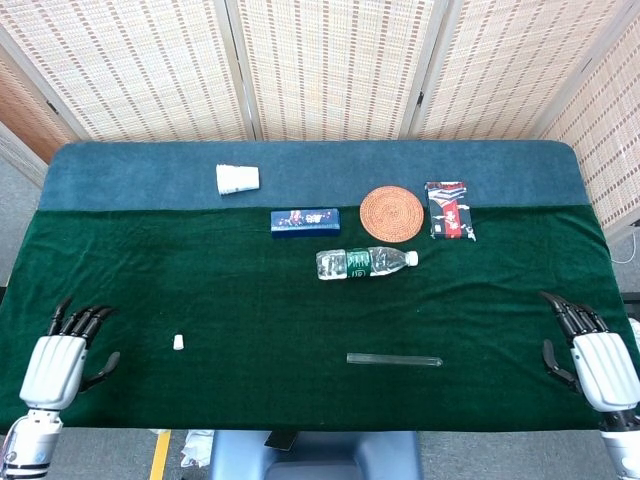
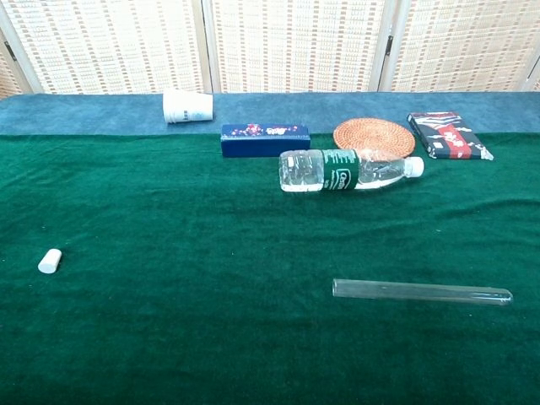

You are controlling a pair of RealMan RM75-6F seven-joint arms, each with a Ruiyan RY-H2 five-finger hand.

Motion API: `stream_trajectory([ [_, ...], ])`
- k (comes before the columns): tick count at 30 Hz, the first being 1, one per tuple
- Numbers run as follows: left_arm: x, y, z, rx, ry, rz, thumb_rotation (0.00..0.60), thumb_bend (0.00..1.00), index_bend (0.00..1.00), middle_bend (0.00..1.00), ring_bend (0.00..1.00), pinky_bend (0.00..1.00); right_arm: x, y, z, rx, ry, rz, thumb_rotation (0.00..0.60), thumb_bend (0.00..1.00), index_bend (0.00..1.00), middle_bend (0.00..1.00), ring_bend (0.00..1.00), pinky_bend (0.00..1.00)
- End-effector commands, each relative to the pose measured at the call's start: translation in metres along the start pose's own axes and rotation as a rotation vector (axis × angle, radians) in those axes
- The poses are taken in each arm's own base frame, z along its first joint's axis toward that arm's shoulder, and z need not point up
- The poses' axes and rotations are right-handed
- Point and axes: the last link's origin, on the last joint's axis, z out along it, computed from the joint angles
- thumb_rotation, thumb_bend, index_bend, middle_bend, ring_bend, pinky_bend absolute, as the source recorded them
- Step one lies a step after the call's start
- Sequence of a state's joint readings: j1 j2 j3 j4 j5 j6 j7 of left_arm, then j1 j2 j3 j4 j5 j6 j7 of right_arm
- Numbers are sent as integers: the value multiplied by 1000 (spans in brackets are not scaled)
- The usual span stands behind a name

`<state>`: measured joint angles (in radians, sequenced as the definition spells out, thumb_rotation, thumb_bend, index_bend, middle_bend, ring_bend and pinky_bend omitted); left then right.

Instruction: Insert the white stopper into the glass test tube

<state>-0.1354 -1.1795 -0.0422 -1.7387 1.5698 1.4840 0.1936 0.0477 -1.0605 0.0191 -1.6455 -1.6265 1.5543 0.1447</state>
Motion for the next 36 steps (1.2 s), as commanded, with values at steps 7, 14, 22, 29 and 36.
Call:
stream_trajectory([
  [7,-18,15,42,-189,-75,60,600,280,237,274,223,72,0,0,0,1,-9,-1,600,659,95,192,214,173],
  [14,-41,32,74,-271,-142,102,600,229,166,256,168,34,-2,1,2,-6,-18,-3,600,659,94,192,215,173],
  [22,-66,45,91,-297,-223,168,600,221,101,205,119,3,-3,0,4,-12,-27,-6,600,659,95,192,215,173],
  [29,-80,47,90,-293,-254,192,600,221,90,201,115,1,-5,1,5,-16,-31,-6,600,658,94,192,215,173],
  [36,-87,42,88,-274,-272,190,600,222,95,201,115,0,-6,1,5,-18,-36,-2,600,659,94,192,215,173],
])
